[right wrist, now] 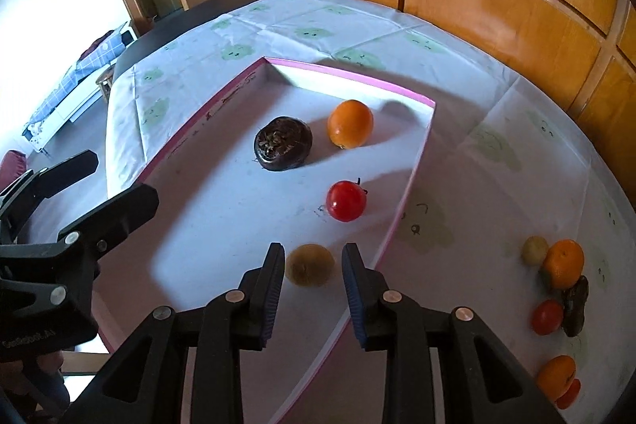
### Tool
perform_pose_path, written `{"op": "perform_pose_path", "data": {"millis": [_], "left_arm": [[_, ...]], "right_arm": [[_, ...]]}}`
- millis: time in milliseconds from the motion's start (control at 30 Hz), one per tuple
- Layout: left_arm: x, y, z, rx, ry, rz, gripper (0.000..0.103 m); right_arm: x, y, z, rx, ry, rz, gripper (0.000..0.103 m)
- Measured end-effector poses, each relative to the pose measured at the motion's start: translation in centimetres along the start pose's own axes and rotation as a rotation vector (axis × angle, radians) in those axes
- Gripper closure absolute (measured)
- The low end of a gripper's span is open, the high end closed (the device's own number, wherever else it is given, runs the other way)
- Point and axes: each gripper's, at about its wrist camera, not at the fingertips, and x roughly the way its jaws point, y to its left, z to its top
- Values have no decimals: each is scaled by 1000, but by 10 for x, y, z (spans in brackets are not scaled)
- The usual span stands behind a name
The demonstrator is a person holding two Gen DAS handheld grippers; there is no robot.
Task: Organize fruits
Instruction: 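Carry the small yellow fruit into the tray and open the right gripper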
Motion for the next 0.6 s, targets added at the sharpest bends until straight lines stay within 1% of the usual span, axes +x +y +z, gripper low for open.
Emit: {"op": "perform_pose_path", "data": {"millis": [100, 300, 400, 600], "left_arm": [[0, -3, -1, 5, 1, -4, 11], [-5, -7, 0, 11, -9, -11, 12], [-7, -10, 0, 20, -15, -14, 12], [-11, -19, -1, 42, -21, -23, 12]], "right_arm": [[-3, 0, -2, 9, -12, 7, 72], [-27, -7, -7, 63, -80, 13, 72], [-42, -12, -12, 82, -112, -1, 72], [-59, -22, -22, 119, -141, -21, 72]]}}
